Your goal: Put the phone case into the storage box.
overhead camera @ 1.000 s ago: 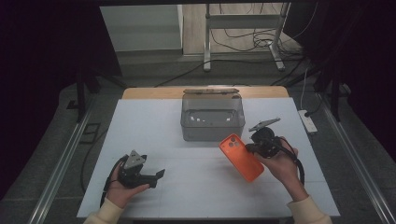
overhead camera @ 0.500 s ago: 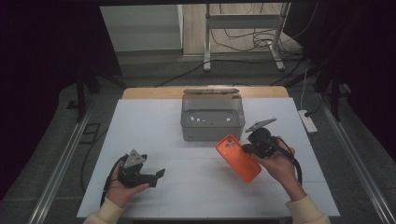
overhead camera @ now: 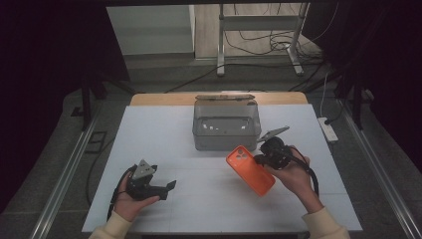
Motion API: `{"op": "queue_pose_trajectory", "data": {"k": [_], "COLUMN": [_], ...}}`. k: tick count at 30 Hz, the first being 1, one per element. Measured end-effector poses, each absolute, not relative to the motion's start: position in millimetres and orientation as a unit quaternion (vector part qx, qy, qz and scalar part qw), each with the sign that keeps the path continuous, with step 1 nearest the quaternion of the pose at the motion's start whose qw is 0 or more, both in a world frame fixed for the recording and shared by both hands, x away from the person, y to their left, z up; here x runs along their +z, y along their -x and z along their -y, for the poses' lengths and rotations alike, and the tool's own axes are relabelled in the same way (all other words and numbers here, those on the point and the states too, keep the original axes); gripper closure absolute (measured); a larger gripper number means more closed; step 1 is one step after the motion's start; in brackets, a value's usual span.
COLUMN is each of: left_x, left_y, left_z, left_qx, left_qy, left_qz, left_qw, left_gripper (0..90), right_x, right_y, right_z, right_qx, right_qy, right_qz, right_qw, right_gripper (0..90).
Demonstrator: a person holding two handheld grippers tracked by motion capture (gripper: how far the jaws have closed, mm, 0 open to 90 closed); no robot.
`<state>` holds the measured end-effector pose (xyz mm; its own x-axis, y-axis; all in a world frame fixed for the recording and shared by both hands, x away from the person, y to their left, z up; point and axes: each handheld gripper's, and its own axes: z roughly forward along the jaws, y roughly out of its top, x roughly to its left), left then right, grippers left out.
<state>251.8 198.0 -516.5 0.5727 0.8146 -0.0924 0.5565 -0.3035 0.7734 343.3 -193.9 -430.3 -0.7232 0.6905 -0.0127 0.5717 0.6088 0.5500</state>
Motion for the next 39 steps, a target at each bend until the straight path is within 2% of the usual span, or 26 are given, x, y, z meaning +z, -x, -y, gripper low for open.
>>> {"op": "queue_pose_trajectory", "data": {"k": [23,39], "left_x": [-515,-503], "left_y": [-252,-254], "left_z": [-195,-189], "left_qx": [0.149,0.108], "left_qy": [-0.791,-0.788], "left_qz": [-0.432,-0.432], "left_qw": [0.406,0.425], "left_gripper": [9.1,9.4], "right_x": [-438,-439], "right_y": [-342,-336], "right_z": [172,160], "right_qx": [0.263,0.258], "right_qy": [-0.316,-0.278], "right_qz": [-0.906,-0.92], "right_qw": [0.102,0.1], "right_gripper": [89.4,89.4]}}
